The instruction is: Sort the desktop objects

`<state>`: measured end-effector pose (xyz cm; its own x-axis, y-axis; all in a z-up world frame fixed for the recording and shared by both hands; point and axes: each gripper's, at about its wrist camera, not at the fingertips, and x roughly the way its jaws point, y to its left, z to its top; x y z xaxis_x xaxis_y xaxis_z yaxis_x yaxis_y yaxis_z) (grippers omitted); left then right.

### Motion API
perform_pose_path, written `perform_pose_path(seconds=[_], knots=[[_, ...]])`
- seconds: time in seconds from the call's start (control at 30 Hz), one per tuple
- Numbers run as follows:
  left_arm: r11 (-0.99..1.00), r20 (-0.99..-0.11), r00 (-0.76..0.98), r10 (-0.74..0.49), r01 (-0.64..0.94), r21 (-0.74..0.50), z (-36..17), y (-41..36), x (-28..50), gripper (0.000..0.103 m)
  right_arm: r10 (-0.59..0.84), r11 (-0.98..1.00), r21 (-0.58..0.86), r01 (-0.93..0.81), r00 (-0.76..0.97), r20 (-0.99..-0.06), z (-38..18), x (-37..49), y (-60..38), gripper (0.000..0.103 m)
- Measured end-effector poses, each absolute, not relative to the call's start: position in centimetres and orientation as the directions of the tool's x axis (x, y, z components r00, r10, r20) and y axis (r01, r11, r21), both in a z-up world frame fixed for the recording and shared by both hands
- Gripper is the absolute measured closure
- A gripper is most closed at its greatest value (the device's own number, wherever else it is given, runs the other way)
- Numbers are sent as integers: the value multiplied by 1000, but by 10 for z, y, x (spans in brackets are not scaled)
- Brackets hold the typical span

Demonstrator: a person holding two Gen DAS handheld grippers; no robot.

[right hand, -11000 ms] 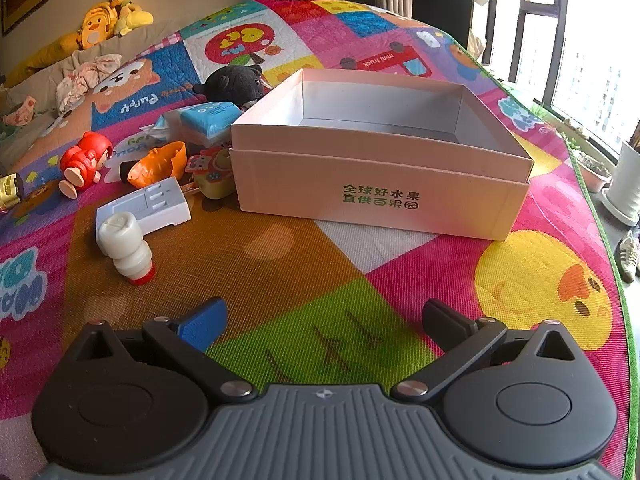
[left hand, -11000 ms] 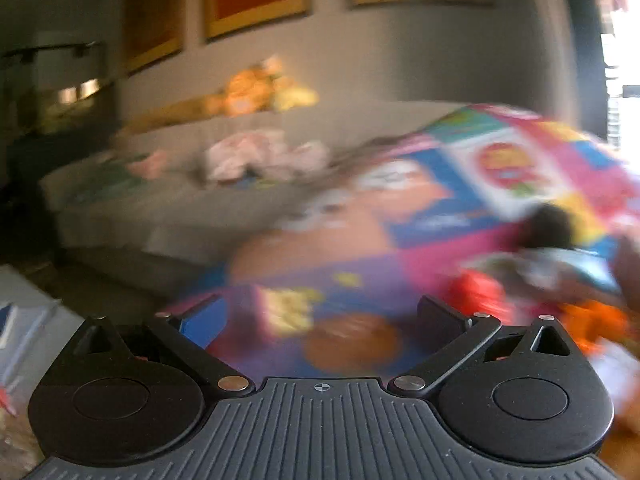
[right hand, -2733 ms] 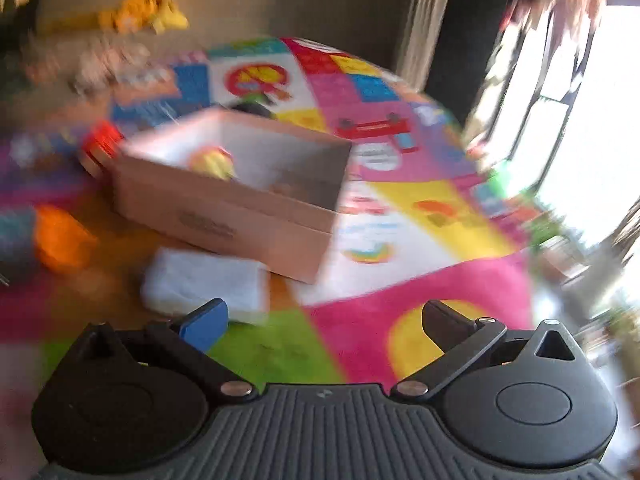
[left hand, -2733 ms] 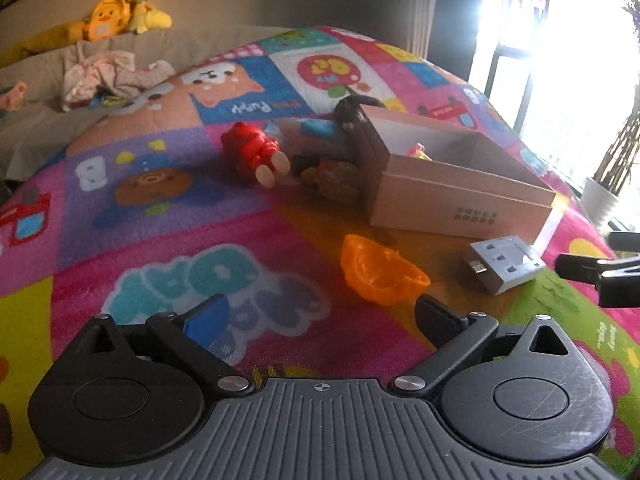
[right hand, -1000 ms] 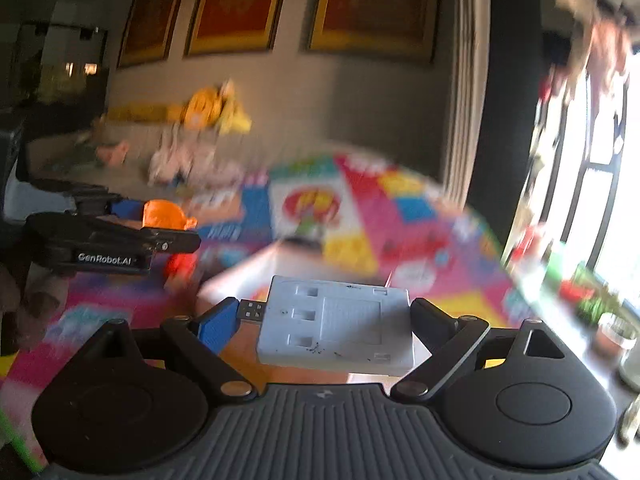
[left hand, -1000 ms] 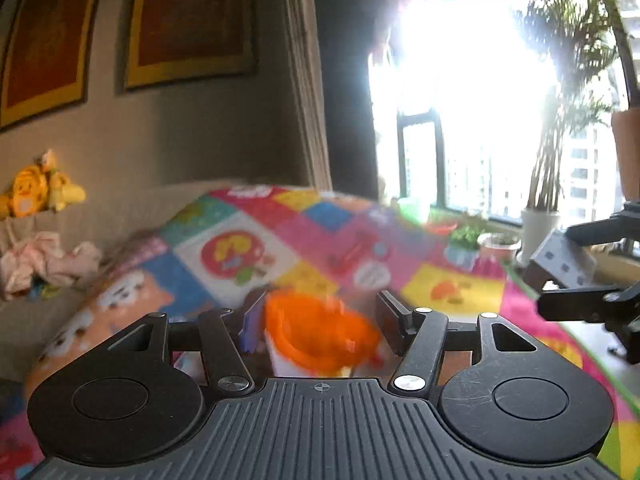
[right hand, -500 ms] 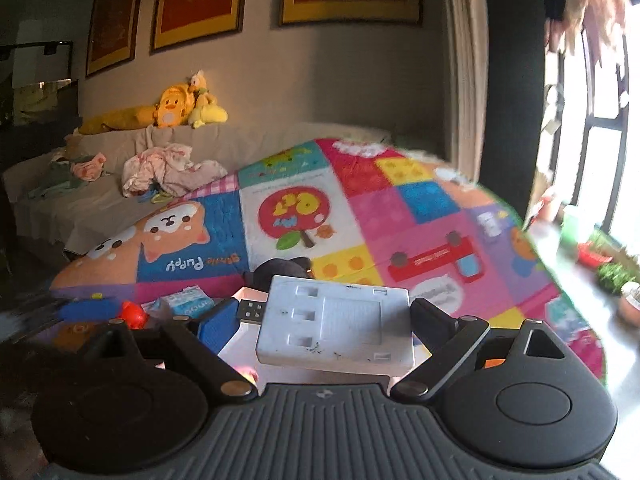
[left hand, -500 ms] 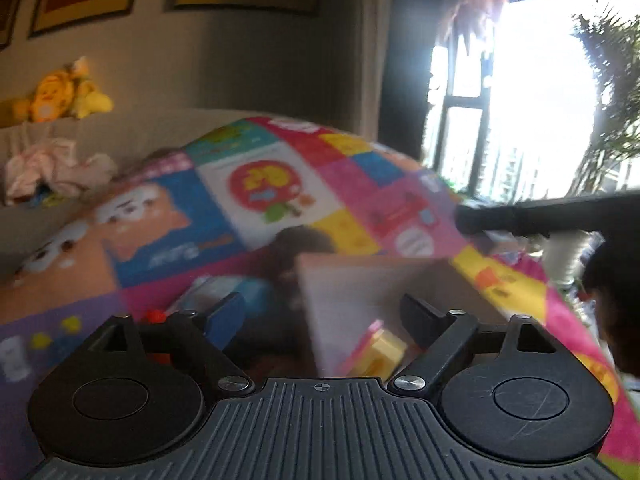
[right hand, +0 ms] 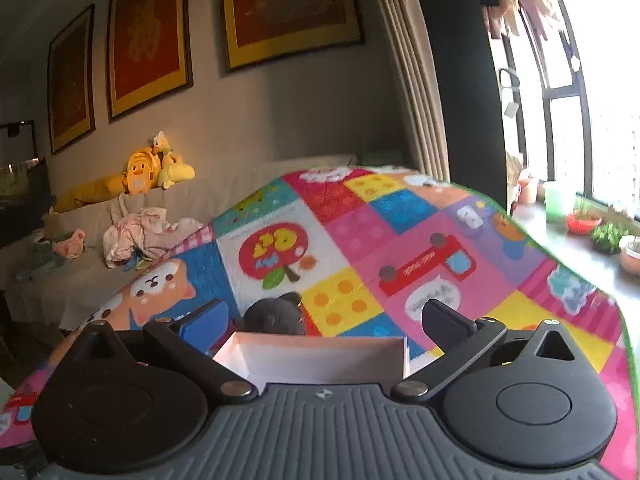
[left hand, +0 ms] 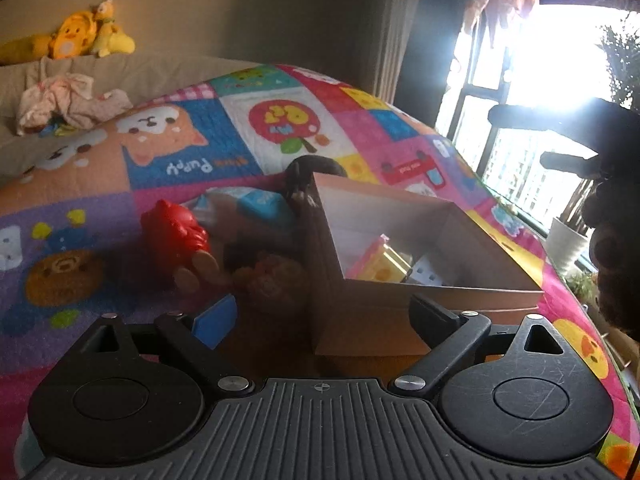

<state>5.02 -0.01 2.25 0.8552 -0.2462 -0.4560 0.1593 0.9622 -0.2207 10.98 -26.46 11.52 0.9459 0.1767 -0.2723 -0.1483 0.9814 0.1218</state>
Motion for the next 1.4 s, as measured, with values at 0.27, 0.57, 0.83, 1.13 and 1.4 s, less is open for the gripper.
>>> perform_pose_path(seconds=[0.27, 0.57, 0.83, 1.13, 1.4], knots=[[966, -486, 840, -240, 160, -201, 26, -3, 38, 4, 218, 975, 40, -216, 925, -310, 119, 72, -285, 0], [934, -557, 754, -349, 332, -136, 21, -33, -15, 2, 295, 884, -130, -449, 751, -591, 69, -74, -302, 0], [891, -567, 704, -427, 435, -130, 22, -60, -47, 2, 223, 921, -57, -384, 644, -732, 18, -113, -309, 13], [908, -575, 721, -387, 406, -102, 21, -53, -55, 2, 227, 925, -34, -379, 619, -752, 19, -118, -308, 53], [951, -570, 769, -292, 299, -83, 21, -27, -42, 2, 248, 925, -56, -377, 708, -662, 64, -81, -303, 53]])
